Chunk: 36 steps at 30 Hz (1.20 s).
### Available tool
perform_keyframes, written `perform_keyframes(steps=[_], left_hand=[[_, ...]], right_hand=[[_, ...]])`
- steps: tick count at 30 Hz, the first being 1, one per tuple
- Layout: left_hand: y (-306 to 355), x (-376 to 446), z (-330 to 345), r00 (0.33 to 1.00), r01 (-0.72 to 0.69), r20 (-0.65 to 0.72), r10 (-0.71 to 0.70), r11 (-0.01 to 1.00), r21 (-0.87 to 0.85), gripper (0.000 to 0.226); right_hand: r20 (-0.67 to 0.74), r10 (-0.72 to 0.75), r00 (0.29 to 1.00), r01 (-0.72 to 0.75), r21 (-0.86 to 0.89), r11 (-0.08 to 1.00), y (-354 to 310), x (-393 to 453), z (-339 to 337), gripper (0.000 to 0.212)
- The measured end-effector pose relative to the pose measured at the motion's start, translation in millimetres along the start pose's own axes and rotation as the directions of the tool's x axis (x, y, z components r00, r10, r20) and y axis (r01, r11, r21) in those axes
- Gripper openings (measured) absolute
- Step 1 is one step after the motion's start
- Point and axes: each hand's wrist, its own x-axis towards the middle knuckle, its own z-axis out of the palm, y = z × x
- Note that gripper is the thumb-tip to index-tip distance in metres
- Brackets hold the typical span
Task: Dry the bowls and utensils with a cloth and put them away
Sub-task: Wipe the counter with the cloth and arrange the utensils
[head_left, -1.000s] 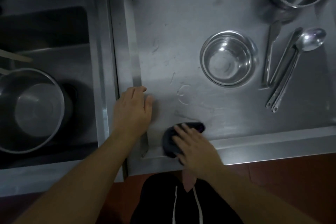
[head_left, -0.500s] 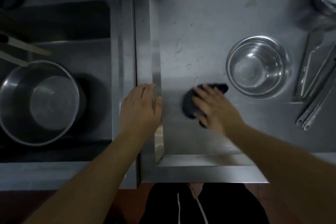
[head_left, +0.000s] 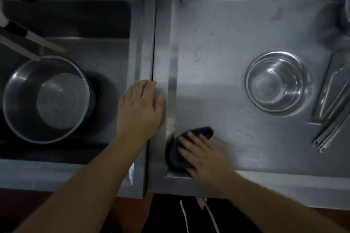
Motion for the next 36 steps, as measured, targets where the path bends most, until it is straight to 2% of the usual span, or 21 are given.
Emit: perform_keyframes(steps=[3,5,10,14,17,19,23,25,27,28,30,32,34,36], left_hand=[[3,2,6,1.000,0.000,0.008,-0.001,1.000,0.020,0.052],[6,5,10,1.000,0.010,0.002,-0.010,1.000,0.030,0.051],[18,12,17,0.999,0.050,-0.012,-0.050,0.998,0.045,0.052],[33,24,21,0.997,0.071,-0.013,-0.070,0.997,0.037,0.052],[47,38,23,0.997,0.077,-0.022,-0.077,0.997,0.015,0.053],[55,49,22,0.995,0.086,-0.054,-0.086,0.996,-0.004,0.053],[73,71,23,0.993,0.061,-0.097,-0.062,0.998,-0.011,0.050],[84,78,25,0.995,0.048,-0.082,-0.048,0.999,-0.009,0.051],[94,81,28,0.998,0.030,-0.062,-0.031,1.000,-0.004,0.052],[99,83,28,0.999,0.022,-0.047,-0.022,1.000,0.003,0.051],[108,86,29,1.000,0.012,-0.013,-0.012,1.000,0.010,0.050],[115,90,30,1.000,0.004,0.010,-0.004,1.000,0.013,0.049],[121,93,31,1.000,0.005,0.022,-0.005,1.000,0.006,0.049],[125,94,31,0.999,0.005,0.031,-0.005,1.000,0.000,0.050]], right_hand=[[0.036,-0.061,0.998,0.062,-0.033,0.998,4,9,1,0.062],[0.014,-0.043,0.999,0.044,-0.056,0.997,26,37,-13,0.063],[-0.158,0.198,0.967,-0.195,0.033,0.980,107,148,-75,0.059],[-0.212,0.358,0.909,-0.354,0.057,0.933,172,241,-128,0.059],[-0.214,0.422,0.881,-0.415,0.080,0.906,186,266,-142,0.058],[-0.211,0.381,0.900,-0.375,0.072,0.924,170,248,-139,0.057],[-0.105,0.038,0.994,-0.040,-0.014,0.999,133,150,-103,0.058],[-0.008,-0.130,0.992,0.129,-0.072,0.989,136,108,-91,0.060],[0.033,-0.169,0.985,0.171,-0.099,0.980,157,97,-94,0.063],[0.009,-0.125,0.992,0.126,-0.101,0.987,171,100,-100,0.062],[-0.131,0.061,0.990,-0.069,-0.059,0.996,206,112,-116,0.056],[-0.287,0.277,0.917,-0.286,0.013,0.958,249,117,-132,0.053],[-0.364,0.472,0.803,-0.491,0.046,0.870,289,115,-147,0.054],[-0.424,0.690,0.586,-0.712,0.137,0.689,315,116,-156,0.058]])
